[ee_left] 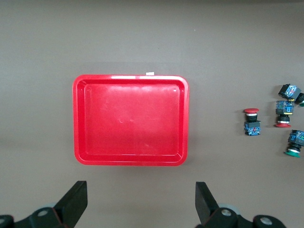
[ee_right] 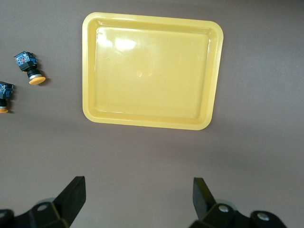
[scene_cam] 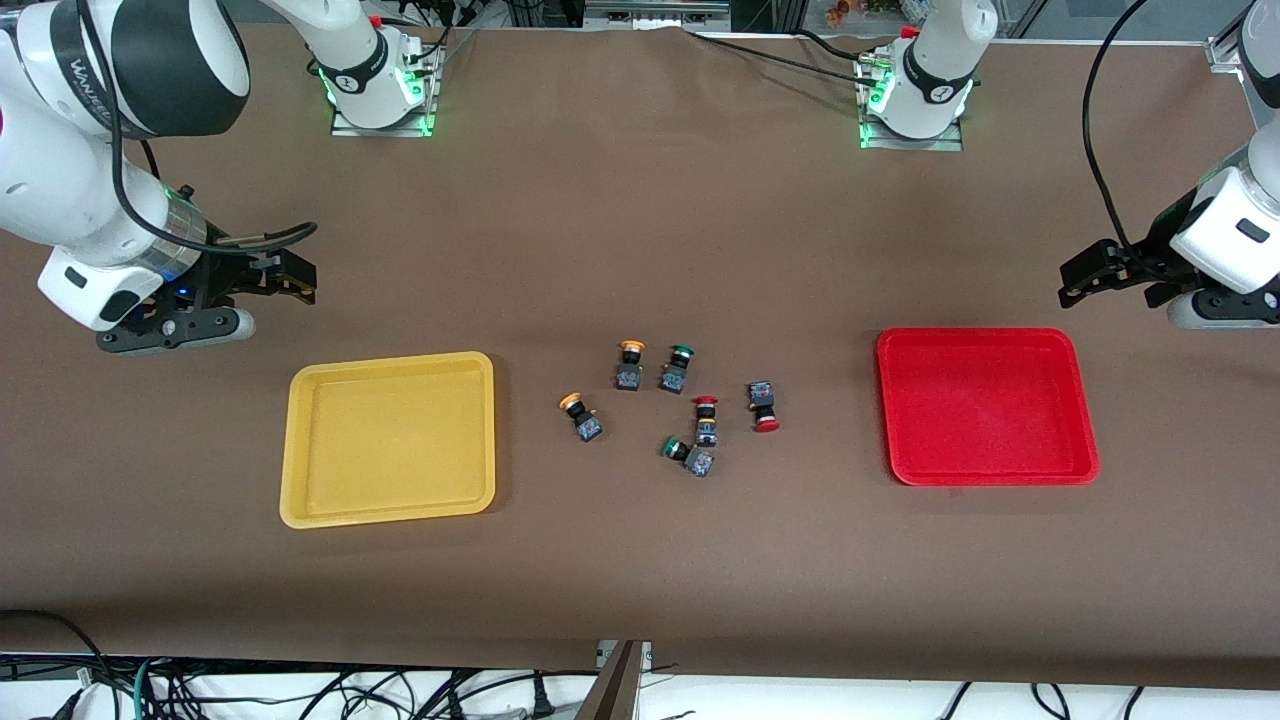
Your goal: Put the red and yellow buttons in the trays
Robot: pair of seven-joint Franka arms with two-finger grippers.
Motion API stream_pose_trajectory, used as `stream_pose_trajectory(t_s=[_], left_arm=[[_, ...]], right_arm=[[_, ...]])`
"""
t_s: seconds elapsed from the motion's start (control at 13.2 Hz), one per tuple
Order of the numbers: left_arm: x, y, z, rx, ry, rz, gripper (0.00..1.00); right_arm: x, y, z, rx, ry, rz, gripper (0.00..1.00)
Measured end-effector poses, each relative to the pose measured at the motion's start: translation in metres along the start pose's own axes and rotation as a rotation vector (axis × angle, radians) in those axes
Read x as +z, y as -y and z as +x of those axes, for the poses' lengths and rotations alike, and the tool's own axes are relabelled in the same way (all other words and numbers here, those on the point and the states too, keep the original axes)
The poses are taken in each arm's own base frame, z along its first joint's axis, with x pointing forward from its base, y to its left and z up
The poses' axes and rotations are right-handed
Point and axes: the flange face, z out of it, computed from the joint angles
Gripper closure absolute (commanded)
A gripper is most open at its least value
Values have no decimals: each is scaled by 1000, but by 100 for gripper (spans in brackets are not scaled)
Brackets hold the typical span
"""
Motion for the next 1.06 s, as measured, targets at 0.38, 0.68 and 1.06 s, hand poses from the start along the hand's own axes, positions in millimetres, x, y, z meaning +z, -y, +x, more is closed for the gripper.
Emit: stream_pose_trajectory(t_s=[0.38, 0.68, 1.06], left_arm=[[1, 5, 0, -7, 2, 1, 0], [0, 5, 0, -7, 1, 1, 0], [1, 5, 0, -7, 8, 1, 0]], right_arm=[[-1, 0, 1, -1, -9, 0, 0], [-1, -1, 1, 1, -11, 0, 0], [0, 0, 2, 0, -10, 0, 0]])
